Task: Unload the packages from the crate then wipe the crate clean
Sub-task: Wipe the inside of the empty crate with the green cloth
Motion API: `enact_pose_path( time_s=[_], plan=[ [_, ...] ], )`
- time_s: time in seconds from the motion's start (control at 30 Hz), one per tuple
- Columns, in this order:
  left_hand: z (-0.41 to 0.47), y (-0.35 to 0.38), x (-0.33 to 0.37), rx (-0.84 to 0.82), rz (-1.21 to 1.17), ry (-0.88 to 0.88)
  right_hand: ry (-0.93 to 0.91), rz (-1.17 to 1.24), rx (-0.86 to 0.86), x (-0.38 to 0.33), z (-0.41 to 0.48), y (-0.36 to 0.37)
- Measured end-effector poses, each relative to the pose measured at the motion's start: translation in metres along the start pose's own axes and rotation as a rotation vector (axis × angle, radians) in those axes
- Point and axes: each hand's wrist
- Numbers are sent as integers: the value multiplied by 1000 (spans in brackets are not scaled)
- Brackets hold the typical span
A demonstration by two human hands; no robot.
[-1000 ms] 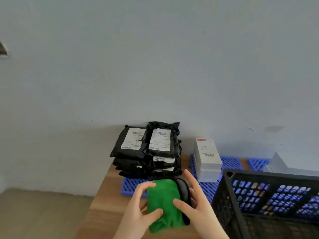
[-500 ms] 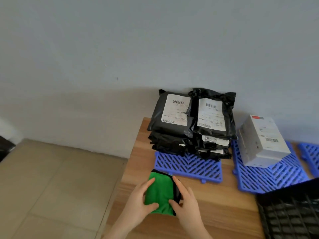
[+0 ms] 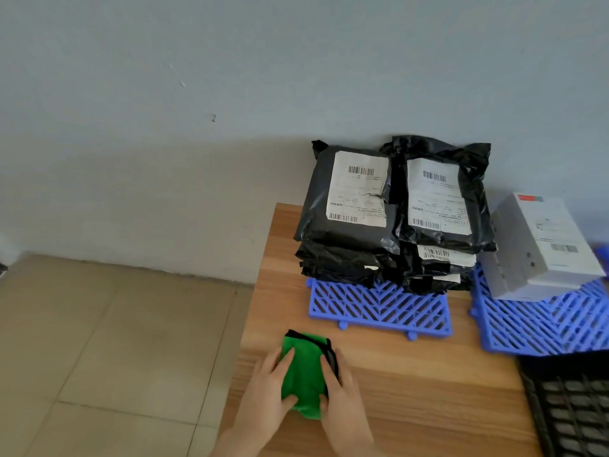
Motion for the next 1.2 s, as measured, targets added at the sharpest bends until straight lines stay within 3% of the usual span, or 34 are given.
enact_pose_path(
  time_s=[0.4,0.77,1.03,1.2],
  plan=[
    [-4,-16,12,29,126,-54,29,79,-113,6,2,-26],
    [-43,-15,74,222,-21,14,36,157,85,31,-76,-89],
    [-115,22,174,281,-238,142,-145,236,304,52,-189,-154],
    [-172,42,261,385,-377,313,-283,214,500,79,-292,-216]
  ],
)
Point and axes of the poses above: each hand's wrist, its own z-axis towards the middle knuckle, its own y-axis out of the palm, x = y × z, and after that the axes turned 10 degrees about -y, right-handed
